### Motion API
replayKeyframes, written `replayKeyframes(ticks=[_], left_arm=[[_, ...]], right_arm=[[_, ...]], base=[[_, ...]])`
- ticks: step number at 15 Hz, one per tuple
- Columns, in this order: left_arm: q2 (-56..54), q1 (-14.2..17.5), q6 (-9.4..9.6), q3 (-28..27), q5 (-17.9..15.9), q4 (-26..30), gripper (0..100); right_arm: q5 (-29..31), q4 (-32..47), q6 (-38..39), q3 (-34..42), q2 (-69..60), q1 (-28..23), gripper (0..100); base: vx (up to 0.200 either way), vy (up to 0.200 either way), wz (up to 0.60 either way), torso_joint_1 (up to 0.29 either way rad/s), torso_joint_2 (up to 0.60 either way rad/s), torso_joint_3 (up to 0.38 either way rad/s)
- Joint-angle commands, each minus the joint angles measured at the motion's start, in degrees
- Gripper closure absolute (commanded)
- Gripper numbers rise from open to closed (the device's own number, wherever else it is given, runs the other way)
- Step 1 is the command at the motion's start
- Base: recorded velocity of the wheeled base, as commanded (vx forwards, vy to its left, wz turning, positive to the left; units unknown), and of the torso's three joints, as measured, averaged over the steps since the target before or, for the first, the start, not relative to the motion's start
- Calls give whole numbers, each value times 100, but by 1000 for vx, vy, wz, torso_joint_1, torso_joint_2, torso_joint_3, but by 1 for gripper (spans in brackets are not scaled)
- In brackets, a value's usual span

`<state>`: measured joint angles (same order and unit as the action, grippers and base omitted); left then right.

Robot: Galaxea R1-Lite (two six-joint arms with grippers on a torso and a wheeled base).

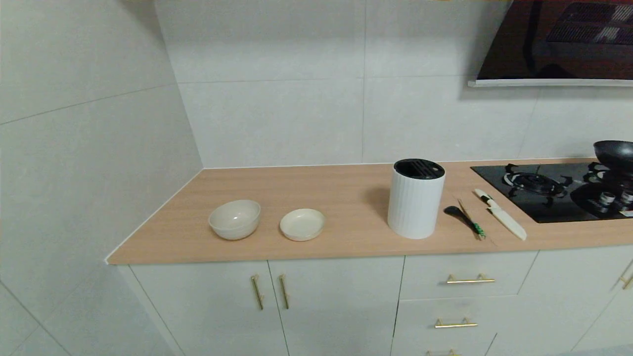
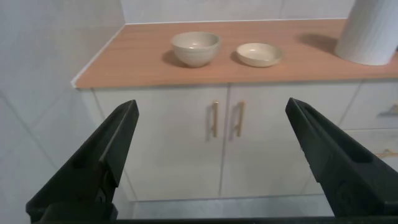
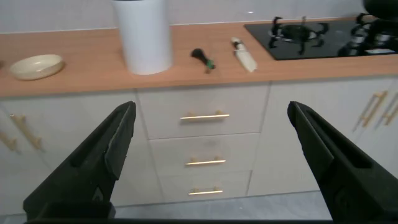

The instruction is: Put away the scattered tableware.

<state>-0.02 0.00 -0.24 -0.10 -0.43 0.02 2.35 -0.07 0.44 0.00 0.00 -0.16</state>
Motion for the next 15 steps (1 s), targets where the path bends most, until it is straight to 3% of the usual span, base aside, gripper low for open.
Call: replayKeyframes(ticks=[1,14,15], left_arm=[[2,0,-2,1,-1,-2,0],[2,0,-2,1,-1,-2,0],[2,0,7,1,-1,-2,0]], right_arm=[[2,-1,0,0,0,-2,0],[2,-1,0,0,9,-2,0],[2,-1,-9,0,9,-2,0]], base=[[0,200,0,-2,-2,7],[0,200,0,3,3,3],[0,0,0,0,0,0]])
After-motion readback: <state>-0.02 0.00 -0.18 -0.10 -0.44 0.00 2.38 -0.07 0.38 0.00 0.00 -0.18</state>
